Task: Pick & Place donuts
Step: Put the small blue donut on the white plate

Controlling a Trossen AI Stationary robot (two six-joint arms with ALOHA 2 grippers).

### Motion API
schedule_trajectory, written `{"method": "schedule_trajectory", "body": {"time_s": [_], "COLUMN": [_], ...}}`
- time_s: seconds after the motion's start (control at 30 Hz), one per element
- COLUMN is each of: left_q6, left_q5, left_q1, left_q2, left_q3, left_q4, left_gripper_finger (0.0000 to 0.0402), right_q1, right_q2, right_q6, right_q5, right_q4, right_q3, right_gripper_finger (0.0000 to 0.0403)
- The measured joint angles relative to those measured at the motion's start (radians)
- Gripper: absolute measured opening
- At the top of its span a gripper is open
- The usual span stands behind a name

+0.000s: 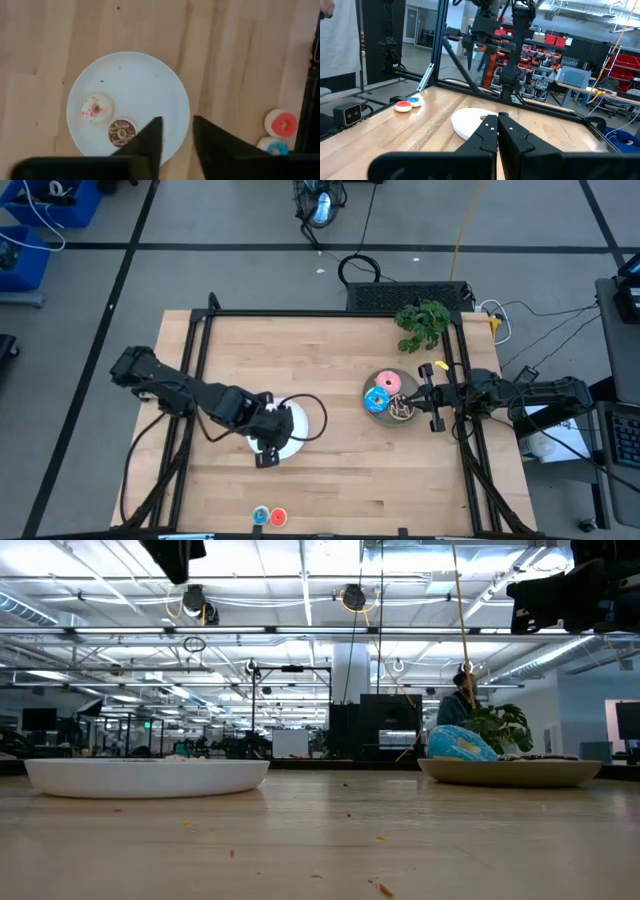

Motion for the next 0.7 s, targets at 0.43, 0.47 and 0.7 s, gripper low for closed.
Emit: {"method": "schedule_trajectory", "body": {"time_s": [0.43, 0.47, 0.7], "left_q6": [0.006, 0.012, 0.047], "left_q5": [-0.001, -0.002, -0.077], "left_q1": [-0.033, -0.033, -0.033], "left_q2": [0.0, 0.0, 0.0], "left_q3": [-0.001, -0.001, -0.001], "left_q4": [-0.055, -0.055, -0.034], "left_gripper_finger": [0.0012, 0.0007, 0.0019], "right_q1": [0.0, 0.0, 0.0], "right_q2": [0.0, 0.0, 0.0], "right_q6": [0.0, 0.0, 0.0], "right_q5": [0.0, 0.0, 0.0], "right_q4": [0.003, 0.003, 0.003], "right_q3": [0.0, 0.0, 0.0], "right_gripper_finger": [0.0, 0.0, 0.0]}}
